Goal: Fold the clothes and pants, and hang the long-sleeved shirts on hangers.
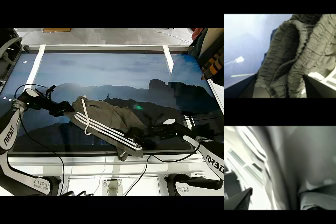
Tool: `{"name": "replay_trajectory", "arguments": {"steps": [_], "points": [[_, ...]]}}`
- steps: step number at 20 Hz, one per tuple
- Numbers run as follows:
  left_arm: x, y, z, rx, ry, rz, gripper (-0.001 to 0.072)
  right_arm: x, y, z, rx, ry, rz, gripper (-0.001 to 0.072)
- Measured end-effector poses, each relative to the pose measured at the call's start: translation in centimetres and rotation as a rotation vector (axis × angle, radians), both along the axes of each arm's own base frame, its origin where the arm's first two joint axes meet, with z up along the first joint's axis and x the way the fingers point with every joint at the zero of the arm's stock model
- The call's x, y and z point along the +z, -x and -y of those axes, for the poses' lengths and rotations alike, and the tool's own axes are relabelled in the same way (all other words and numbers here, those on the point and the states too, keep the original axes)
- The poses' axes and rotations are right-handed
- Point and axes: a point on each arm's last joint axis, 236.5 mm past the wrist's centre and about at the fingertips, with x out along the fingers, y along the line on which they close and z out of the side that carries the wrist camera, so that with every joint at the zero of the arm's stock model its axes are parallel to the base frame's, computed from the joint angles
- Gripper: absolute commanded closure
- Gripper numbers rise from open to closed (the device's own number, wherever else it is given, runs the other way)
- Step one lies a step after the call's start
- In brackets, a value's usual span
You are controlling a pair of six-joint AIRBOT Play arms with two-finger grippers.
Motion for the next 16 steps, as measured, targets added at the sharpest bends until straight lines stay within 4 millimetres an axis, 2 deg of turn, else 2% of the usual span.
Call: {"name": "replay_trajectory", "arguments": {"steps": [1,3,4,7,10,13,16], "points": [[0.0,0.1,0.0,-0.001,0.002,-0.003,0.0017,-0.1,-0.5,-0.5,0.003,0.017,0.027,0.0254],[0.1,0.1,0.2,0.001,0.01,-0.006,0.0017,-0.3,-1.9,-1.2,-0.026,0.056,0.068,0.0603],[0.1,0.2,0.3,0.0,0.014,-0.008,0.0017,-0.5,-2.8,-1.4,-0.048,0.079,0.089,0.0701],[0.2,0.2,0.4,0.002,0.021,-0.01,0.0017,-0.5,-5.5,-1.2,-0.104,0.134,0.158,0.0702],[0.7,0.1,0.4,0.0,0.022,-0.003,0.0017,0.6,-9.0,0.7,-0.156,0.187,0.237,0.0702],[1.9,-0.2,-0.6,-0.01,-0.005,0.023,0.0017,2.1,-13.3,5.2,-0.264,0.258,0.286,0.0702],[5.1,-1.6,-1.2,0.014,0.005,0.099,0.0017,3.7,-16.8,12.2,-0.396,0.337,0.305,0.0702]]}}
